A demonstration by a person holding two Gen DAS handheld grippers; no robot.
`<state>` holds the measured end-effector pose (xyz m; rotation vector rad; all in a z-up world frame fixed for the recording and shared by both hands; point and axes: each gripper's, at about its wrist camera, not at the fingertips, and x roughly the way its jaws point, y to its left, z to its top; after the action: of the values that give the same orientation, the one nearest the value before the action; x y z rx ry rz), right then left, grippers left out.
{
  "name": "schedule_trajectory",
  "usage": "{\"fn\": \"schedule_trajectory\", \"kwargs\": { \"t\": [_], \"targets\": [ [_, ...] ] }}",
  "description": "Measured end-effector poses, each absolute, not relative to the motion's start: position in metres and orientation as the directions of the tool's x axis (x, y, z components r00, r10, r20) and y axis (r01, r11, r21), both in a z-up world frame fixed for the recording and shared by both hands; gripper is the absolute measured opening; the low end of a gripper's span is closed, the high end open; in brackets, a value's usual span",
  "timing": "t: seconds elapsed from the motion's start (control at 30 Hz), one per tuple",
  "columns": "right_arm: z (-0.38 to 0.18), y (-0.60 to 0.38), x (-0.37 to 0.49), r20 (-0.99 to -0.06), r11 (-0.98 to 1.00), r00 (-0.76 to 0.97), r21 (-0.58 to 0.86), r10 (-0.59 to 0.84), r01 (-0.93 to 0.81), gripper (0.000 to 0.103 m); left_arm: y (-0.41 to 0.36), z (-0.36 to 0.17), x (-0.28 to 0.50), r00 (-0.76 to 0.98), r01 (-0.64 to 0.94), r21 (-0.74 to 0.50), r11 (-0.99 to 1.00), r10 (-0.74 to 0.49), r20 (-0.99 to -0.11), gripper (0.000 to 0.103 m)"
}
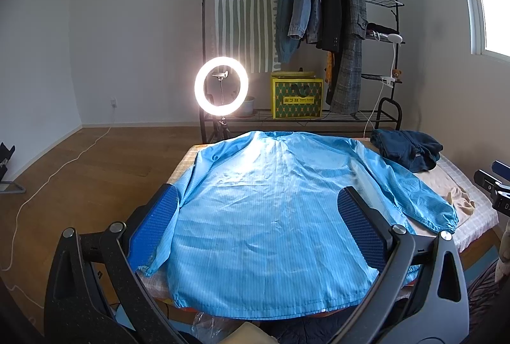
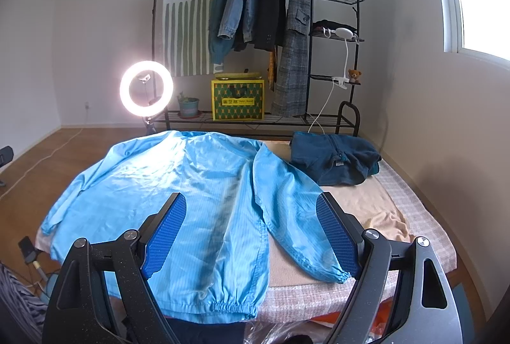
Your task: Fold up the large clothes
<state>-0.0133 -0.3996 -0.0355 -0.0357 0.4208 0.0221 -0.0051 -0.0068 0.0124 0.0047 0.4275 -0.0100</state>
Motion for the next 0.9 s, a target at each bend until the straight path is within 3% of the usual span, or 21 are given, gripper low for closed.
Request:
{"fn": "schedule_trajectory", "kwargs": {
  "t": [0.9],
  "targets": [
    [-0.0375, -0.3977, -0.0136, -0.406, 0.999, 0.914, -0.034, 0.011, -0.027, 0.084, -0.0077, 0.0149, -0.006, 0.911, 0.01, 0.004, 1.0, -0.007, -0.411, 0.102]
  ]
}}
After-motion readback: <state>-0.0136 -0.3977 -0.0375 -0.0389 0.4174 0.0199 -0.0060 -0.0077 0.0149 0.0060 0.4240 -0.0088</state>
